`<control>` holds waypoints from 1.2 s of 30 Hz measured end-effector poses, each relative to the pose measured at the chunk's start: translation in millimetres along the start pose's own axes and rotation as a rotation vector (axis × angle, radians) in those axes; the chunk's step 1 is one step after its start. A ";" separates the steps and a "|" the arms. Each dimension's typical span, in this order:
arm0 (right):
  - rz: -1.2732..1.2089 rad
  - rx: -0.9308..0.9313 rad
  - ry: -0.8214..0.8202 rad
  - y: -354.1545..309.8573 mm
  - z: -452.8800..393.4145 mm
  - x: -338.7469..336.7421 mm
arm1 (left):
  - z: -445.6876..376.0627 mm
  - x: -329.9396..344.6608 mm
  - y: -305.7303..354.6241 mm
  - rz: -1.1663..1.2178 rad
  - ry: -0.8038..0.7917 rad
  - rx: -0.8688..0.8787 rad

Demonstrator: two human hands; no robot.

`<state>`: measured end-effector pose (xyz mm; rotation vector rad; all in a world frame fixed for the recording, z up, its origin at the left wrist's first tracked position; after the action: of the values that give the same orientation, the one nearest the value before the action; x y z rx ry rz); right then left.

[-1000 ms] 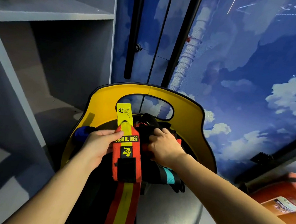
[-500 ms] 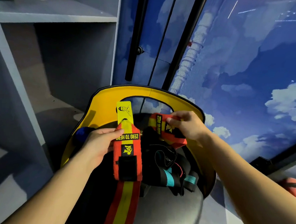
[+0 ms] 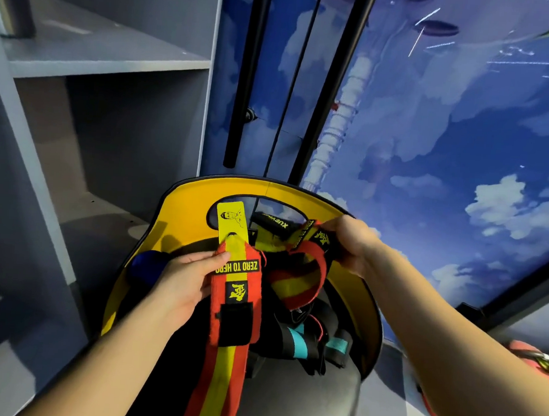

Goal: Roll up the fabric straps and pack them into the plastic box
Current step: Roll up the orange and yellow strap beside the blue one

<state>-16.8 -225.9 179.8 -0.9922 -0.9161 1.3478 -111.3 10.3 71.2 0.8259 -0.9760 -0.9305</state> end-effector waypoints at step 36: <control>0.574 -0.479 -0.219 -43.9 53.1 -17.3 | 59.1 34.4 106.7 -1.187 0.063 0.795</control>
<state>-52.6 -240.1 239.6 -1.5814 -1.2086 1.7823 -129.0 9.7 196.8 2.2242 -0.7380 -1.4920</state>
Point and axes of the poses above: each hand's wrist, its own z-axis away from the middle knuckle, its own x-axis out of the palm, y = z × x, the point moved 2 cm from there along -z, towards the middle knuckle, and after that the axes turned 9 degrees about -z, right-handed, at the moved point
